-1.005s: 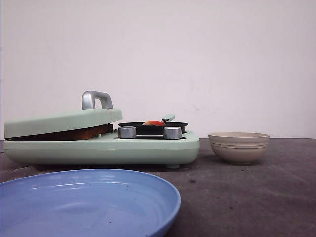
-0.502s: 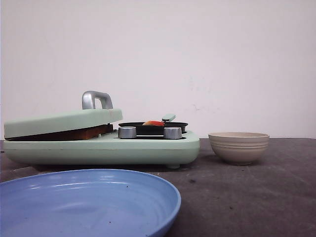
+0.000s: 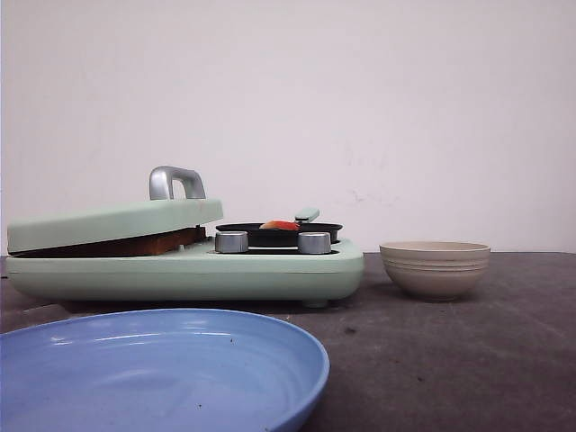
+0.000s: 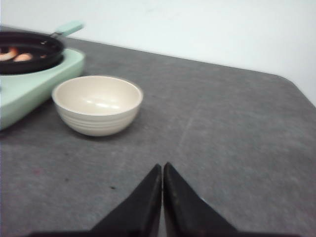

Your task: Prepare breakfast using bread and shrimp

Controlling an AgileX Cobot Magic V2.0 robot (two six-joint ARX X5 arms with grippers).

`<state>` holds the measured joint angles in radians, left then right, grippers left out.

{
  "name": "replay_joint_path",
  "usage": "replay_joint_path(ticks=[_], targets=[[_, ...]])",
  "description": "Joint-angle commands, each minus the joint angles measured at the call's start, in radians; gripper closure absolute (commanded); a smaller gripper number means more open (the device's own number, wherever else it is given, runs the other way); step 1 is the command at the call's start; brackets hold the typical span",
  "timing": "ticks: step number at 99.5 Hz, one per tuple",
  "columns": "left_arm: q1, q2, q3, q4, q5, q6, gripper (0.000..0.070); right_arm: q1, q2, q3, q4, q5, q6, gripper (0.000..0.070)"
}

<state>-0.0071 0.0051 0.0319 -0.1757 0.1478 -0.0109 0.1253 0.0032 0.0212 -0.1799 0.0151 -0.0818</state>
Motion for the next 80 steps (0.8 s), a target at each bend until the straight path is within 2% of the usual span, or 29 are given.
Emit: replay_joint_path(ticks=[1,35,80], targets=[[0.000,-0.001,-0.016,-0.004,0.003,-0.001,0.0700,-0.004,0.000,-0.010,-0.007,-0.008,0.030,0.0700],[0.000,-0.001,-0.016,-0.006,0.003,-0.001,0.0700,-0.001,0.000,-0.010,-0.006,-0.045,0.049,0.0700],[0.000,-0.001,-0.016,-0.006,0.003,-0.001,0.0700,0.003,0.000,-0.009,0.025,-0.041,0.048,0.0700]])
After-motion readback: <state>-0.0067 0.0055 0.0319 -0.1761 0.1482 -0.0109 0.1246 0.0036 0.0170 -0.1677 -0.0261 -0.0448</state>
